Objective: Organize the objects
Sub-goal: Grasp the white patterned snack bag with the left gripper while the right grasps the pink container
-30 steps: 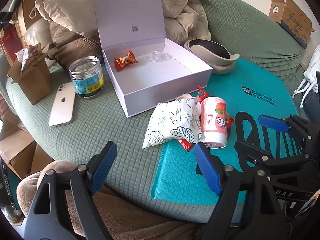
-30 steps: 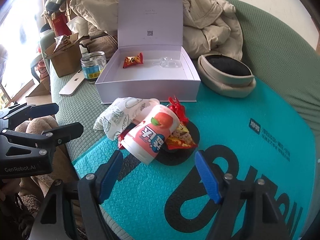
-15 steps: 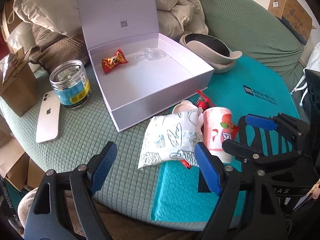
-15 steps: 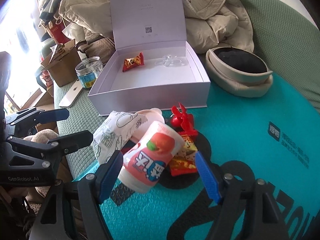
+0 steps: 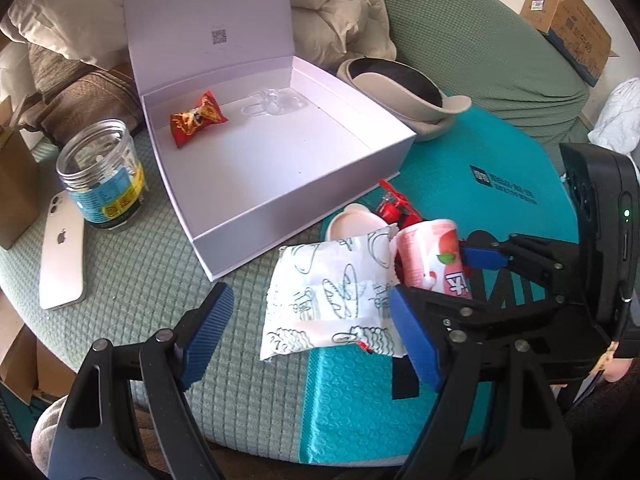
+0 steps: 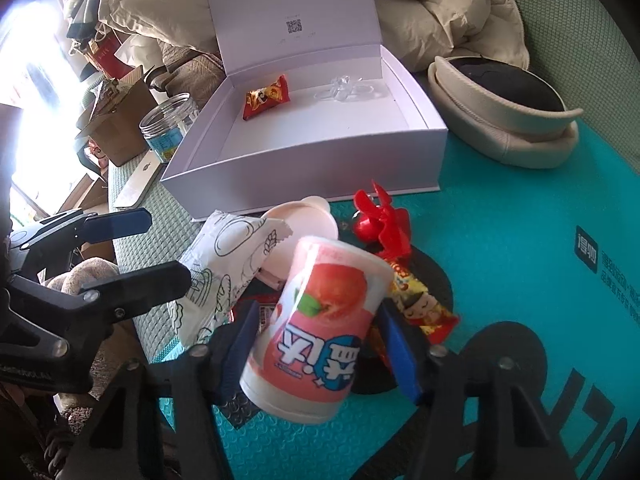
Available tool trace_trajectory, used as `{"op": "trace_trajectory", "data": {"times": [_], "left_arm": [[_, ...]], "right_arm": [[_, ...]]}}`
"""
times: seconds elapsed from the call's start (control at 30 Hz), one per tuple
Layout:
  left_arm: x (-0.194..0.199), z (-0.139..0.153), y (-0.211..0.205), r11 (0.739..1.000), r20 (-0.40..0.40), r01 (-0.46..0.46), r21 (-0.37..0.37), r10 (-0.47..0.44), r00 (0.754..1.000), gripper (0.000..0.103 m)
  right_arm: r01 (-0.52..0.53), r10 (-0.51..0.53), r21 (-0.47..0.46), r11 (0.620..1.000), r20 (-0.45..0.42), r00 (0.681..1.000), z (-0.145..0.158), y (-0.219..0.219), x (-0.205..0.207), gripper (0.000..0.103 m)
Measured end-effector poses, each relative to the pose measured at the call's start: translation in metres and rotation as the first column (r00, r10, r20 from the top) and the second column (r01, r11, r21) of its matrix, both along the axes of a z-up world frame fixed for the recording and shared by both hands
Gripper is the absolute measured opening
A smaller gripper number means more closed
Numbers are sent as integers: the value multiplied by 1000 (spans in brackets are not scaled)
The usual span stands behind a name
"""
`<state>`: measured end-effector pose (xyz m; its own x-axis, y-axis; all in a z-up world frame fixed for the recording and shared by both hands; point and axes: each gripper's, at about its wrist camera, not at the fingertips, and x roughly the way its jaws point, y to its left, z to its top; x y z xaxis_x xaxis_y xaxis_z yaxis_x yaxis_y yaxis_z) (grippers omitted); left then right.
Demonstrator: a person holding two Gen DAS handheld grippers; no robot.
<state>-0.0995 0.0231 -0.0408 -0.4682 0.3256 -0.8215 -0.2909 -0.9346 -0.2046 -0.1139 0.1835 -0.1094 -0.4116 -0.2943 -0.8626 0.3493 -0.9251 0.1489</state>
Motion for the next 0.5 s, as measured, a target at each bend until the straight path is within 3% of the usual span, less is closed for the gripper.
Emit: {"op": "trace_trajectory", "data": {"times": [0.37, 0.5], "left_arm": [[-15, -28, 14, 999, 95, 39, 33, -42, 995, 79], [-17, -35, 15, 999, 103, 32, 24, -34, 994, 86]], "right_arm": [[-11, 10, 43, 999, 19, 1000, -3, 13, 18, 48], [-27, 25, 49, 998, 26, 999, -6, 13, 24, 48]]}}
